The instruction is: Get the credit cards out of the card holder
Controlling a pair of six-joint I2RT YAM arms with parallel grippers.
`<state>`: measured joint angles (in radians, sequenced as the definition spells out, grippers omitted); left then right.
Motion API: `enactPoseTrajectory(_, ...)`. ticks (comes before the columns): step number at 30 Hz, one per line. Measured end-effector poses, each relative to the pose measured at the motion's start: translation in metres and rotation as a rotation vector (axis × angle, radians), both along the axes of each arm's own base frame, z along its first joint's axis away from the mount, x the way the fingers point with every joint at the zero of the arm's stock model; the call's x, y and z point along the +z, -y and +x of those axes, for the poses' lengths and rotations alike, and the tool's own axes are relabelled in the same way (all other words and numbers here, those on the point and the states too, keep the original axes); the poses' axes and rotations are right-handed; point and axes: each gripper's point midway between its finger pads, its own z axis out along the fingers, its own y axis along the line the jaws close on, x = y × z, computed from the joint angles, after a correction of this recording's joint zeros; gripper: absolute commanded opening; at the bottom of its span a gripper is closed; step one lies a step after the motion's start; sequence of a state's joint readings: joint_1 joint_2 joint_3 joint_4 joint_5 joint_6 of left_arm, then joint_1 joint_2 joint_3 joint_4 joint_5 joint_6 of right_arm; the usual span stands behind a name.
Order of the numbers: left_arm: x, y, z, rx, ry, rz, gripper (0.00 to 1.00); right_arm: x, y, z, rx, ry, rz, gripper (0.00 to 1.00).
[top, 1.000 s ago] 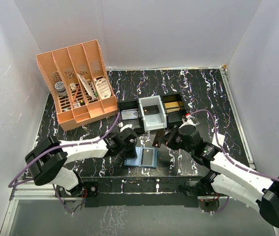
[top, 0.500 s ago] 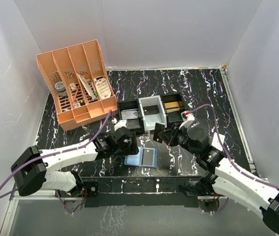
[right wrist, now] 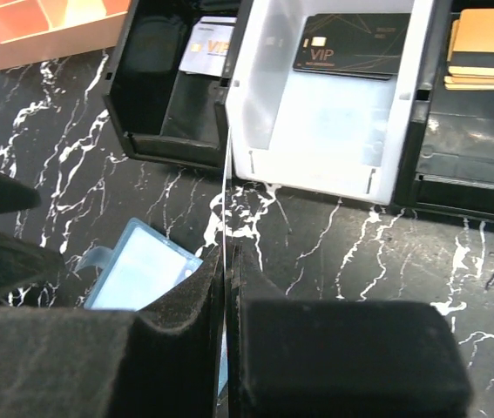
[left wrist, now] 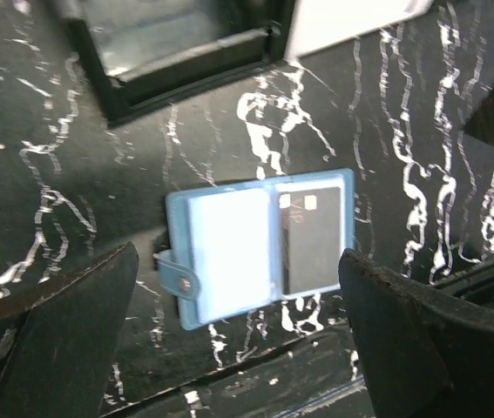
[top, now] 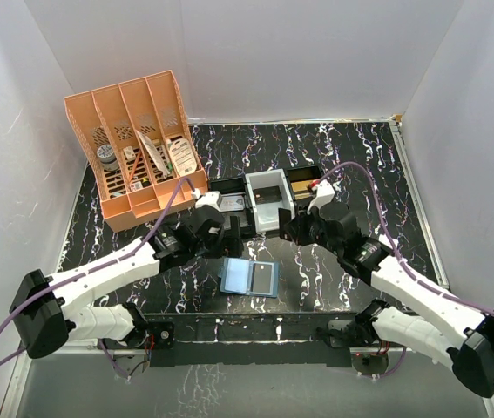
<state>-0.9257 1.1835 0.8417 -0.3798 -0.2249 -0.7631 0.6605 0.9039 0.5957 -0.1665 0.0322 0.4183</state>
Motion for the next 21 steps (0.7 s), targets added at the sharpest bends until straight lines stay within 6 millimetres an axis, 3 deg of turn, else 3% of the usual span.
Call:
enactPoseTrajectory(8,0.002,-0.047,0.025,0.096,-0.005,0.05,0.99,-0.016,0.024,0.031,-0.047,-0.088,-0.041,0.0)
enactPoseTrajectory(12,0.015,-0.086,0.039,0.2,0.014,0.046,0.99,-0.02,0.035,0.039,-0.069,-0.108,-0.071,0.0)
enactPoseTrajectory(17,0.032,-0.115,0.044,0.268,0.083,0.037,0.99,-0.006,0.028,0.051,-0.026,-0.075,-0.074,0.0)
enactPoseTrajectory(21,0.023,-0.125,0.039,0.27,0.093,0.074,0.99,-0.003,0.019,0.065,0.003,-0.055,-0.084,0.0)
